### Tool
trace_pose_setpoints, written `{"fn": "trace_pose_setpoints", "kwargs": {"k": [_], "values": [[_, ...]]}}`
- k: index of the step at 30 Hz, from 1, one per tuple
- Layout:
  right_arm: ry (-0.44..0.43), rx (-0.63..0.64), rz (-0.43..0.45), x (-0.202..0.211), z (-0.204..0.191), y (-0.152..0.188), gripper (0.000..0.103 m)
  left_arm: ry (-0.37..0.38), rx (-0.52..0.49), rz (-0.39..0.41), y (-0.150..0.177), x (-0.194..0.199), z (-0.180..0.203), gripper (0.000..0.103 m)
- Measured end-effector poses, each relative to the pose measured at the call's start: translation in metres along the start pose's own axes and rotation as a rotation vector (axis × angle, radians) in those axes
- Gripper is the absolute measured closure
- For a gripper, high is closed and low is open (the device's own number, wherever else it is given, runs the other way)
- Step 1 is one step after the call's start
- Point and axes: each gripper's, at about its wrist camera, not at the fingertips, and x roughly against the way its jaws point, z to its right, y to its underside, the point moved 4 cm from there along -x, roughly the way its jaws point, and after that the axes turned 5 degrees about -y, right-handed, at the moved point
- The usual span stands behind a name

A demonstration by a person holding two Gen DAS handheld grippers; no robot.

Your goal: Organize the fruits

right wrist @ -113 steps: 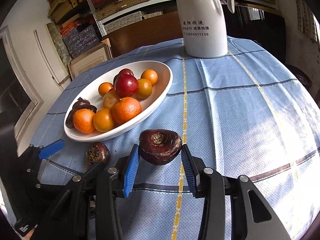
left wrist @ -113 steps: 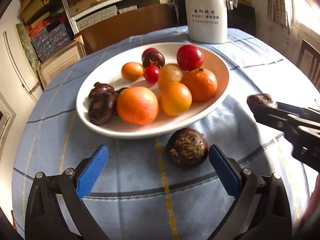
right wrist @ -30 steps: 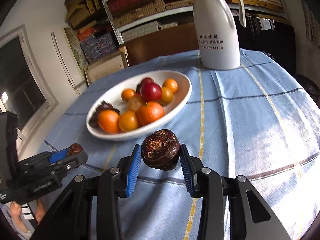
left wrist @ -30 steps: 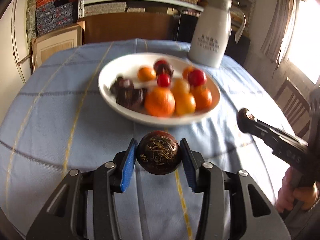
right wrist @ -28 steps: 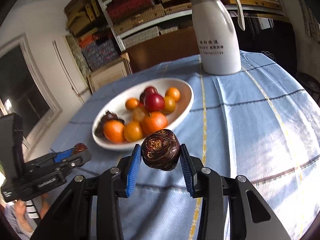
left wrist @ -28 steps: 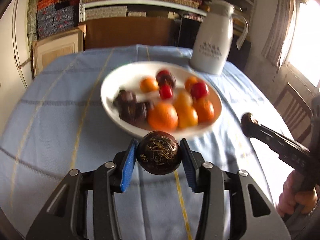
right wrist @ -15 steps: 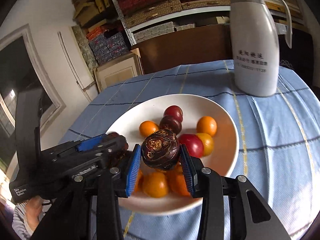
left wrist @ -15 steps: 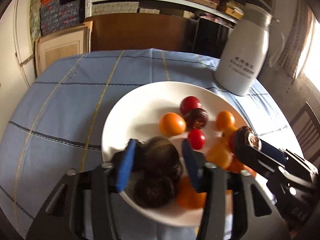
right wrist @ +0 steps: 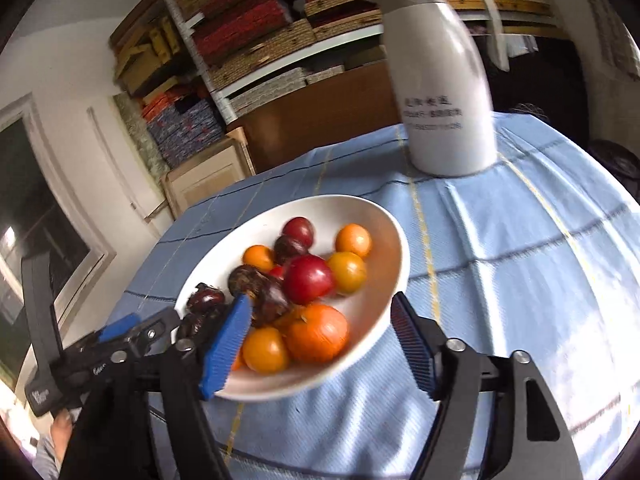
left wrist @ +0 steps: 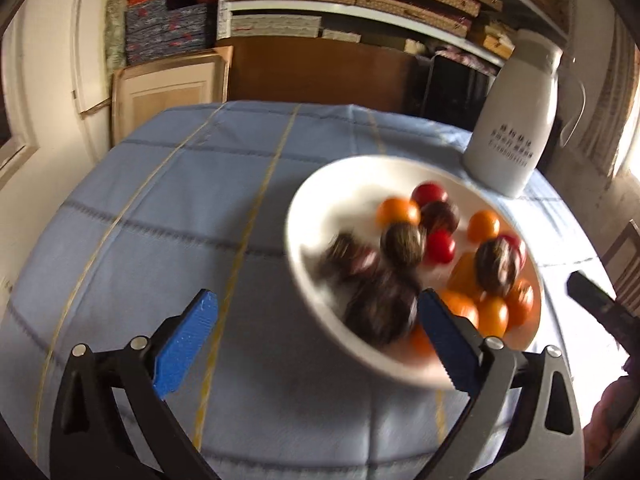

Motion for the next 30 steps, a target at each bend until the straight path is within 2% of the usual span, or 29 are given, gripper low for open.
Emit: {"fn": "trace_pose_setpoints", "kwargs": {"k": [2,5,6,8,10,15,18,24,30], "values": [[0.020,0.002,-0.006,0.012,0.000,0.013,0.021,-0.002,0.006,-0.014,0.015,0.009,-0.003,0.005],[0.059,0.021,0.020,0.033,-0.004,0.031,0.005,-0.027,-0.004,0.000,0.031,0.028,-0.004,0.005],[0.081,0.039,0.040,0.041,-0.008,0.038,0.004,-0.042,-0.007,0.013,0.036,0.036,-0.005,0.005],[0.127,0.083,0.070,0.054,-0.018,0.052,0.004,-0.051,-0.007,0.047,0.047,0.052,-0.006,0.005],[0.168,0.135,0.066,0.058,-0.026,0.061,0.004,-0.027,-0.003,0.084,0.054,0.068,-0.007,0.005],[0.221,0.319,0.118,0.063,-0.055,0.070,0.004,-0.038,-0.013,0.155,0.059,0.090,-0.005,0.005],[0.222,0.367,0.128,0.064,-0.065,0.072,0.004,-0.051,-0.057,0.163,0.058,0.091,0.004,0.005],[0.201,0.346,0.106,0.062,-0.064,0.070,0.004,-0.105,-0.126,0.177,0.057,0.093,0.017,0.005],[0.175,0.293,0.111,0.064,-0.058,0.067,0.004,-0.061,-0.122,0.146,0.058,0.092,0.019,0.005]]}}
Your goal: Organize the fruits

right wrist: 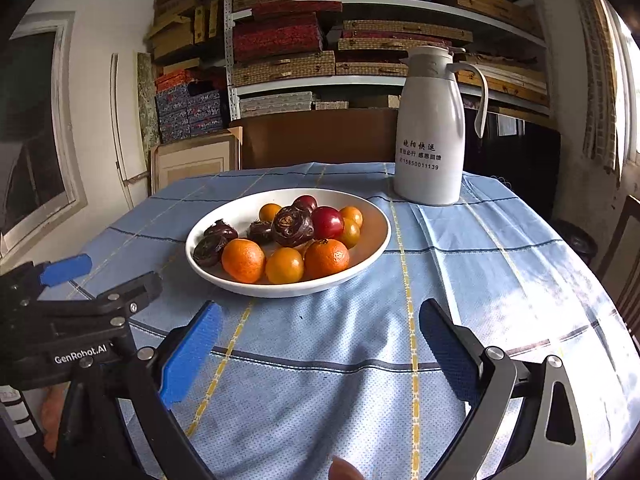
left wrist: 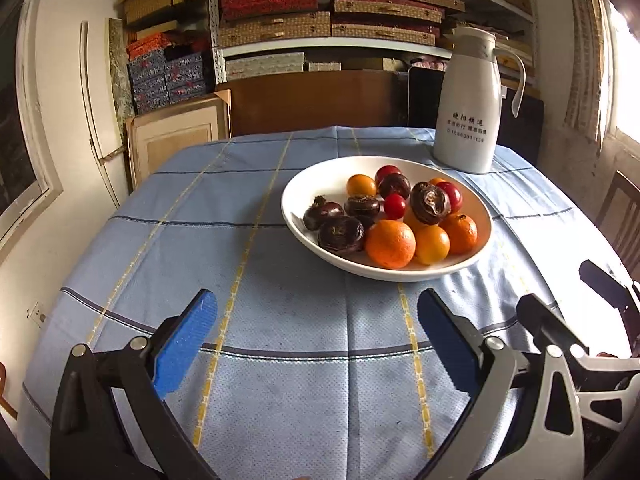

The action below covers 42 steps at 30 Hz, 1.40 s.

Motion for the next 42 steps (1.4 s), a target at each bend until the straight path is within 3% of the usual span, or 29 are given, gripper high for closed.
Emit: {"fn": "trace_pose_setpoints", "kwargs": {"k": [42], "values": [[-0.023,-0.048,-0.018,-0.0025,0.0049,0.0016,0.004,-0.009,-0.026,0.007,0.0012,0.0028,0.0050,0.005]]}}
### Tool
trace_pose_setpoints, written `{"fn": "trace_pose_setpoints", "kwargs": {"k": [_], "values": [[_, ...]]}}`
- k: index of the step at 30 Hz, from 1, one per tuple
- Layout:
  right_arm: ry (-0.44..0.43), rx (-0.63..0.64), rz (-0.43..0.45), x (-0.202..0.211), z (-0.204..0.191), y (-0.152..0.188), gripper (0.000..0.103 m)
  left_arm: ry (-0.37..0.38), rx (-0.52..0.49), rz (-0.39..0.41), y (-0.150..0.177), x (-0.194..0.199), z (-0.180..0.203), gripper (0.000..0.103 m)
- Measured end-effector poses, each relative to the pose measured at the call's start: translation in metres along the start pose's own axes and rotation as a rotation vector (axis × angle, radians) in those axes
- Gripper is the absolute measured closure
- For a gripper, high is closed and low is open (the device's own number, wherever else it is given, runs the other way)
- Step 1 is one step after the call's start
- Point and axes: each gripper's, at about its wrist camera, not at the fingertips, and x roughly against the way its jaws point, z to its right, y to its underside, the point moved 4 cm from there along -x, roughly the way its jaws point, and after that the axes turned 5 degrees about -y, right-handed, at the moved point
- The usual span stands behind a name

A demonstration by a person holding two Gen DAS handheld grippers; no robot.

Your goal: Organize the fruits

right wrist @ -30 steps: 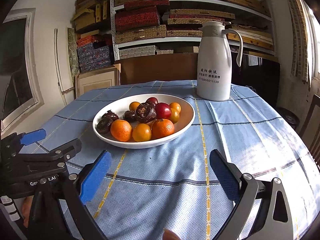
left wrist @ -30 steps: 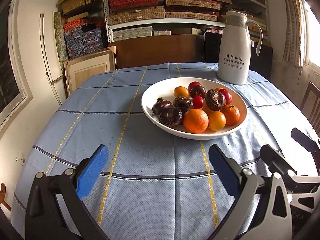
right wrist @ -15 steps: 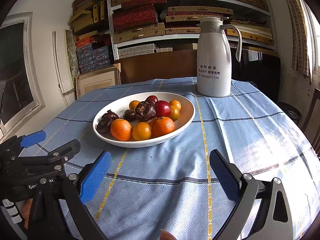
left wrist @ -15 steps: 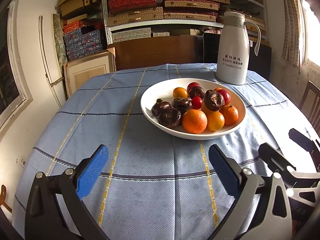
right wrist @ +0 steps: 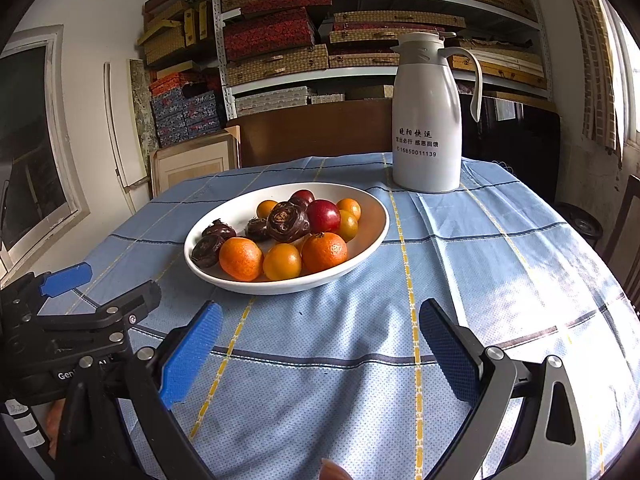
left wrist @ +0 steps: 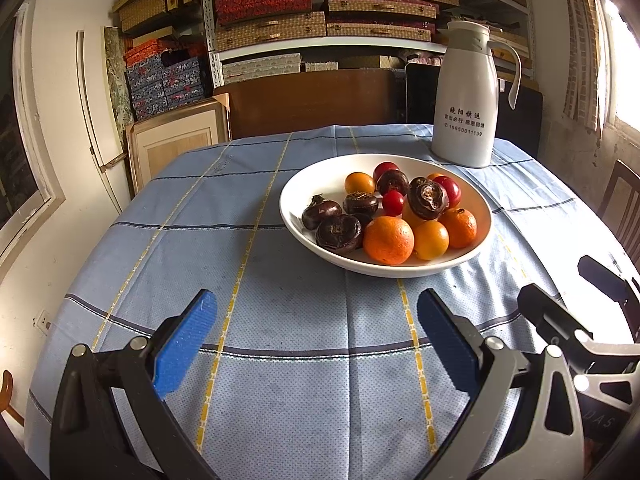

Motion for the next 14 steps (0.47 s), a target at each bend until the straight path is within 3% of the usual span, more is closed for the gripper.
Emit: {"fn": "trace_pose_setpoints", "kwargs": {"k": [14], "values": [[0.000,0.000,-0.001,-0.0001,0.0004,-0.0003,0.004,0.009,0.006,-0.013,0.0018,-0.0033,-0.0012,0.005]]}}
